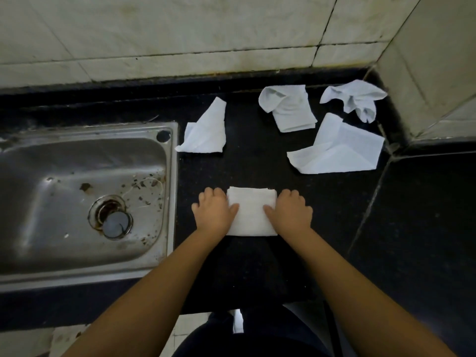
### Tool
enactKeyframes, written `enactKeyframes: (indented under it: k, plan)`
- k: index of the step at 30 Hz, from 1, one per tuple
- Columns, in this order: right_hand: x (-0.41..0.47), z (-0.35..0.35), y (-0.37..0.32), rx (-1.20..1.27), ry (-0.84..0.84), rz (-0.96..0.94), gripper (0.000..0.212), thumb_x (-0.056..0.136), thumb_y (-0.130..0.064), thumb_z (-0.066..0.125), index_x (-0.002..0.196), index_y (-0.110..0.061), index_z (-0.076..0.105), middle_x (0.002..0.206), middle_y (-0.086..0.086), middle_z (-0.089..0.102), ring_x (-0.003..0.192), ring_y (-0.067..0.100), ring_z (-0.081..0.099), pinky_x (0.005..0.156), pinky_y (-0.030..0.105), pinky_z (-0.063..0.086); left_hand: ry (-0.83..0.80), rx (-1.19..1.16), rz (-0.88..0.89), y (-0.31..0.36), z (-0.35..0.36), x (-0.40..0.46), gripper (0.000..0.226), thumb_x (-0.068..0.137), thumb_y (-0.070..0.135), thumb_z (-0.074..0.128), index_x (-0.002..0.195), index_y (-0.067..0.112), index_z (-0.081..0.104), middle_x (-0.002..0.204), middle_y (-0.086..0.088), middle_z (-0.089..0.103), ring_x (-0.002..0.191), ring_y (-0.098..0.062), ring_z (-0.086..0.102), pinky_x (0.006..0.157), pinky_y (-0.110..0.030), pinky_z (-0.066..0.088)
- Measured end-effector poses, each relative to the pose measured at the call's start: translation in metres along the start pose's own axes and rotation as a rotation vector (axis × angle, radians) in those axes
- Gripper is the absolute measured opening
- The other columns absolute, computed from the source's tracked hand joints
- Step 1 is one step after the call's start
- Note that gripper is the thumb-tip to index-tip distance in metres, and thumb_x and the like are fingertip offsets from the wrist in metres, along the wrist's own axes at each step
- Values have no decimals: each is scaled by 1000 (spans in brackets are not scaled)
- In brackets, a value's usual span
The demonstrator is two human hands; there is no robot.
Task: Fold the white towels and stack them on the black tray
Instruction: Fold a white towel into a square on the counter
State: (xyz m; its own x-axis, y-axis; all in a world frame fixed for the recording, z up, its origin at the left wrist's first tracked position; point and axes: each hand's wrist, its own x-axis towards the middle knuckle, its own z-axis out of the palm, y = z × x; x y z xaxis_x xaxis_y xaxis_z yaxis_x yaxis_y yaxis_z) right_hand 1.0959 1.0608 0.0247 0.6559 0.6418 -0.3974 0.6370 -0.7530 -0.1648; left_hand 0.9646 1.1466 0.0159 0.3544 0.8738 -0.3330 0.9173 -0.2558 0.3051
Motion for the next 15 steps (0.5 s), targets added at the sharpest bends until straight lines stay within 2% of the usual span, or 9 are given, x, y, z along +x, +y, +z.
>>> enactKeyframes:
  k: [4,6,8,10,12,14,15]
  plan:
    - [-2,-1,-14,49,-21,8,34,93,-29,46,122,-11,50,126,10,50,117,27,48,95,40,37,-51,-14,41,11,-3,-1,29,92,30,49,114,12,53,121,-10,47,115,-26,45,96,-40,36]
    - [-11,-8,-10,296,-31,59,29,92,-25,49,117,-10,52,119,10,55,109,26,53,91,39,41,-68,-247,71,9,-9,-5,12,92,24,52,94,13,51,104,-9,53,100,-25,53,84,-35,42]
    - [-26,-17,-2,696,-66,137,28,91,-20,54,116,-9,52,111,7,58,98,19,55,81,31,46,-117,-538,96,5,-18,-10,10,91,19,56,86,15,48,93,-7,56,85,-19,56,68,-27,43]
    - [-47,-25,8,1024,-66,200,24,90,-15,58,114,-9,55,110,5,61,95,17,58,76,28,50,-179,-735,111,3,-27,-17,9,90,16,58,94,14,51,100,-11,61,86,-18,58,68,-26,46]
    - [-75,-27,20,1274,-18,252,17,90,-10,60,106,-8,61,111,12,66,96,23,64,83,36,55,-299,-868,114,6,-33,-29,24,90,13,60,112,14,50,112,-12,63,94,-18,60,76,-29,50]
    - [-109,-22,30,1483,35,299,18,90,-6,58,107,-4,63,106,14,69,93,25,66,86,41,55,-425,-882,122,9,-35,-45,47,89,12,61,132,14,43,119,-9,62,104,-20,61,88,-35,51]
    - [-128,-17,35,1583,62,324,19,90,-4,57,108,-2,63,101,13,69,89,24,66,83,40,54,-466,-851,135,11,-34,-53,52,88,12,62,135,14,41,120,-9,63,107,-21,61,93,-39,51]
